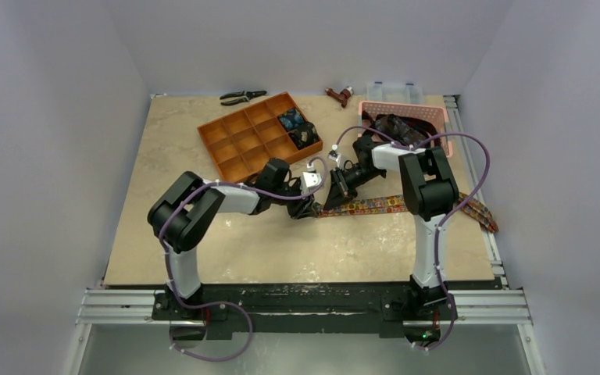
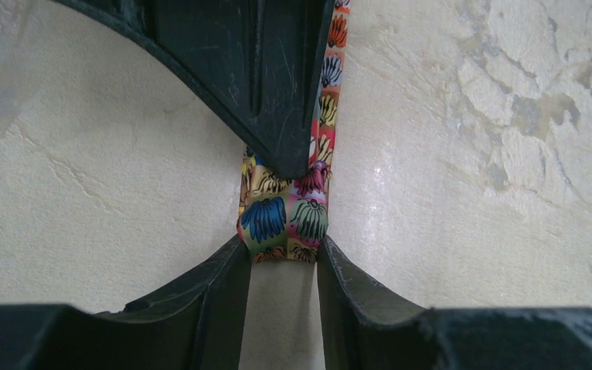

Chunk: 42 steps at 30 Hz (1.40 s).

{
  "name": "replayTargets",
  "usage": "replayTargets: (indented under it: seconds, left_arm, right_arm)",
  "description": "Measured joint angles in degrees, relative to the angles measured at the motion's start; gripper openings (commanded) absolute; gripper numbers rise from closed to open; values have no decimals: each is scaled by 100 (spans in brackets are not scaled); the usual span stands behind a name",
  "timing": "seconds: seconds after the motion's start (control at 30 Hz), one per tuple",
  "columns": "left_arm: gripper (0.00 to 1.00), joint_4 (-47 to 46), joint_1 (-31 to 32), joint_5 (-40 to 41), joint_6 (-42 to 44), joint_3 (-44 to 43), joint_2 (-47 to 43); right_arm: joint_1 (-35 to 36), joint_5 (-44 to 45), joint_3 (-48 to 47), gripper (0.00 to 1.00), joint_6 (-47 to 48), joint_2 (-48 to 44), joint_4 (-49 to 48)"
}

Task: Roll the ties
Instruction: Roll the tie at the center of the board.

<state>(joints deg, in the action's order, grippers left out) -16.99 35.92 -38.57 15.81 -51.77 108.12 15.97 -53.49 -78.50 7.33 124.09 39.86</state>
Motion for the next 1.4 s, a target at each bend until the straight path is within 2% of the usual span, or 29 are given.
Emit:
replayTargets:
  seconds: [0.5,1.07,1.17,1.3,1.4]
  left_arm:
    - [36,-15,280,46,-352,-588,358]
    - [32,850,649,1161,625,-568,-13]
    - [32,901,654,1248,643,-503,-79]
    - [32,933,654,1364,745,-479,-98]
    - [31,953,654,1410,820,-479,-98]
  right_arm:
    - [-55,11,109,0,-50,-66,-63]
    - [7,-214,234,0,-20,-160,-369]
    - [96,-254,199,7,50,-153,-389]
    - [133,-254,94,24,247,-146,-243]
    - [42,-249,-4,29,463,-146,7]
